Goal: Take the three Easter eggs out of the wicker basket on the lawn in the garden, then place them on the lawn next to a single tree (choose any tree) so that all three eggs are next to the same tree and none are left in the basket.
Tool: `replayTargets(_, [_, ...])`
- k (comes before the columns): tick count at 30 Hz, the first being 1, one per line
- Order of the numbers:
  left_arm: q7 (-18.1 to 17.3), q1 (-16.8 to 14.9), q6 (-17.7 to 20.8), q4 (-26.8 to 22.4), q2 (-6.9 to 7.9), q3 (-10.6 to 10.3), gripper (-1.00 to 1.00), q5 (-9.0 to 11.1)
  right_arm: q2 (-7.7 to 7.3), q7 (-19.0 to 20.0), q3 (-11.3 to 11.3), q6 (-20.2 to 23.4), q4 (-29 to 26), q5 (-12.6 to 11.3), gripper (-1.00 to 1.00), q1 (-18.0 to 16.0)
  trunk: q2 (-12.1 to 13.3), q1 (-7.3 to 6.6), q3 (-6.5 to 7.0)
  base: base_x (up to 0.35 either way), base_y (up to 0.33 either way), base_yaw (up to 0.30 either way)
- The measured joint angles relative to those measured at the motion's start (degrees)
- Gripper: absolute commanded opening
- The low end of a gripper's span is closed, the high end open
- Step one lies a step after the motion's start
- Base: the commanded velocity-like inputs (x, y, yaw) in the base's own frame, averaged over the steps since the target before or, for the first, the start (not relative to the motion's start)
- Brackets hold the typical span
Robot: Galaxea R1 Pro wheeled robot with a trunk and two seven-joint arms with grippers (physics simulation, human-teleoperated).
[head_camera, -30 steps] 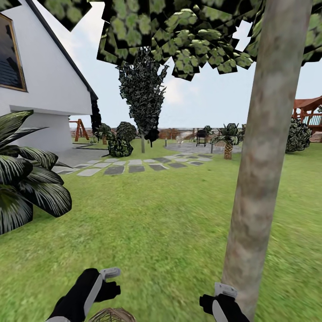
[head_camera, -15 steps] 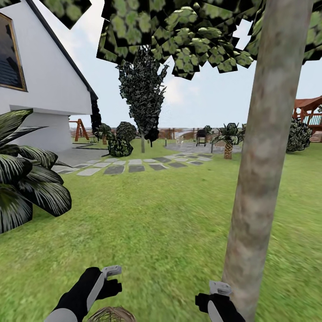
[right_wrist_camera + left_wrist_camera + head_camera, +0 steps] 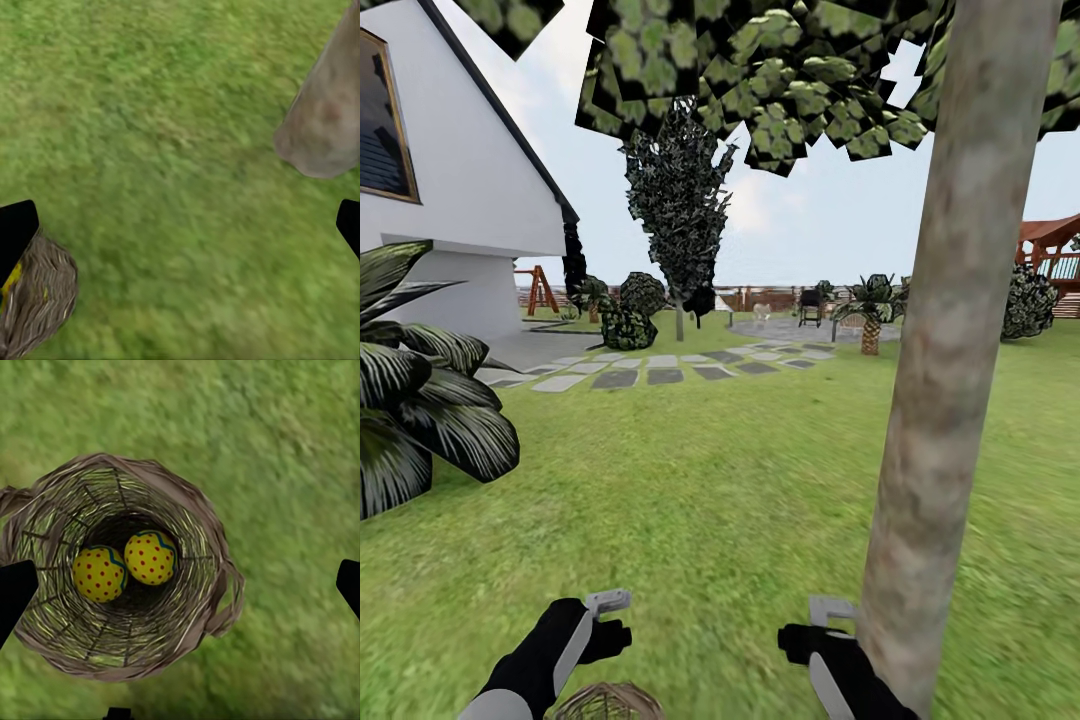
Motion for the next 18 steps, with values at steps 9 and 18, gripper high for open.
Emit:
replayTargets(9, [-0.06, 0.0, -0.51, 1.6, 0.13, -0.01, 1.0, 0.04, -0.08, -0.02, -0.04, 5.81, -6.73, -0.17, 1.0, -0.06, -3.61, 1.98, -1.85, 0.0, 0.0, 0.0])
replayTargets(18, [-0.07, -0.01, -3.12, 5.78, 0.0, -0.14, 1.0, 0.16, -0.12, -0.01, -0.21, 8.03, -7.8, -1.23, 1.0, -0.52, -7.22, 3.96, -4.23, 0.0, 0.0, 0.0])
